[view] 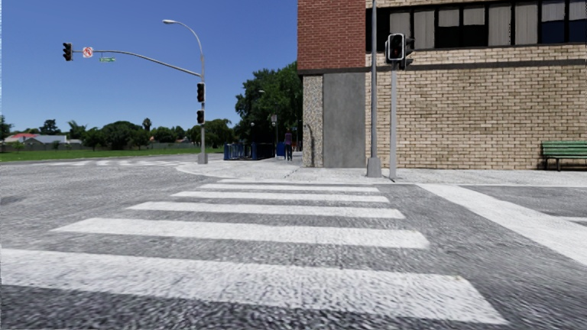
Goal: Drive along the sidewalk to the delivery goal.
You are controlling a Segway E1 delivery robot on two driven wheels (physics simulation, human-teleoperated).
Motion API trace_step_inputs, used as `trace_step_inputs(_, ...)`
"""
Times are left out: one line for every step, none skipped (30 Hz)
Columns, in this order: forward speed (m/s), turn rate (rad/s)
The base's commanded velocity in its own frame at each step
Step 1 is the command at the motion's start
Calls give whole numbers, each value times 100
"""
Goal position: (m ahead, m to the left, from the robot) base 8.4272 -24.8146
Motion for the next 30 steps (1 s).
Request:
trace_step_inputs(200,0)
trace_step_inputs(200,0)
trace_step_inputs(200,0)
trace_step_inputs(200,0)
trace_step_inputs(200,0)
trace_step_inputs(200,0)
trace_step_inputs(200,0)
trace_step_inputs(200,0)
trace_step_inputs(200,0)
trace_step_inputs(200,0)
trace_step_inputs(200,0)
trace_step_inputs(200,0)
trace_step_inputs(200,0)
trace_step_inputs(200,0)
trace_step_inputs(200,0)
trace_step_inputs(200,0)
trace_step_inputs(200,0)
trace_step_inputs(200,0)
trace_step_inputs(200,0)
trace_step_inputs(200,0)
trace_step_inputs(200,0)
trace_step_inputs(200,0)
trace_step_inputs(200,0)
trace_step_inputs(200,0)
trace_step_inputs(200,0)
trace_step_inputs(200,0)
trace_step_inputs(200,0)
trace_step_inputs(200,0)
trace_step_inputs(200,0)
trace_step_inputs(200,0)
